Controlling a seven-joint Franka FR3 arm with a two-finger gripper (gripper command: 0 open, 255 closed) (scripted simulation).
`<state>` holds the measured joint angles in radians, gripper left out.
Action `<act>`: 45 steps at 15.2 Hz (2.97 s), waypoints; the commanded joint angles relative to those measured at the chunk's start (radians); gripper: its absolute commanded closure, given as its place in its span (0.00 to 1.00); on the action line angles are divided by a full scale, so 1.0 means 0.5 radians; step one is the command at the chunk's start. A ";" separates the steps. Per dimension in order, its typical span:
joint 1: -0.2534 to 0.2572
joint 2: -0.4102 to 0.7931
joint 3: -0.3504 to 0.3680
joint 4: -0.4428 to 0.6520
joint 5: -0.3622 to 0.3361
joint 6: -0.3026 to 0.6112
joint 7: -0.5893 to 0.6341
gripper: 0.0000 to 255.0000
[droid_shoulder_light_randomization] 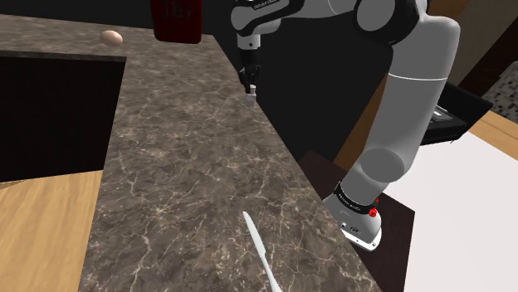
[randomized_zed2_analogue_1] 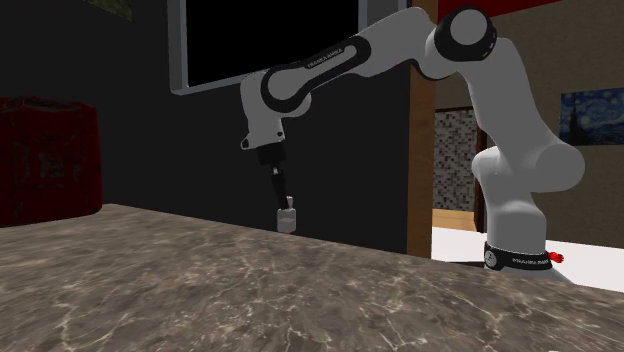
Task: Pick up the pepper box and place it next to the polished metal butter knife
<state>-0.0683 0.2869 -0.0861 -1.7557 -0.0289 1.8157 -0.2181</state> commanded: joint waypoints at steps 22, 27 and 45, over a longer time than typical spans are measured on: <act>0.000 -0.093 -0.004 0.494 -0.006 -0.587 -0.022 1.00; 0.042 -0.224 0.020 0.377 -0.007 -0.603 0.043 1.00; 0.382 -1.118 0.381 -0.660 0.180 -0.462 0.711 1.00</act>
<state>0.1127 -0.2538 0.0913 -2.0663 0.0511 1.5832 0.1158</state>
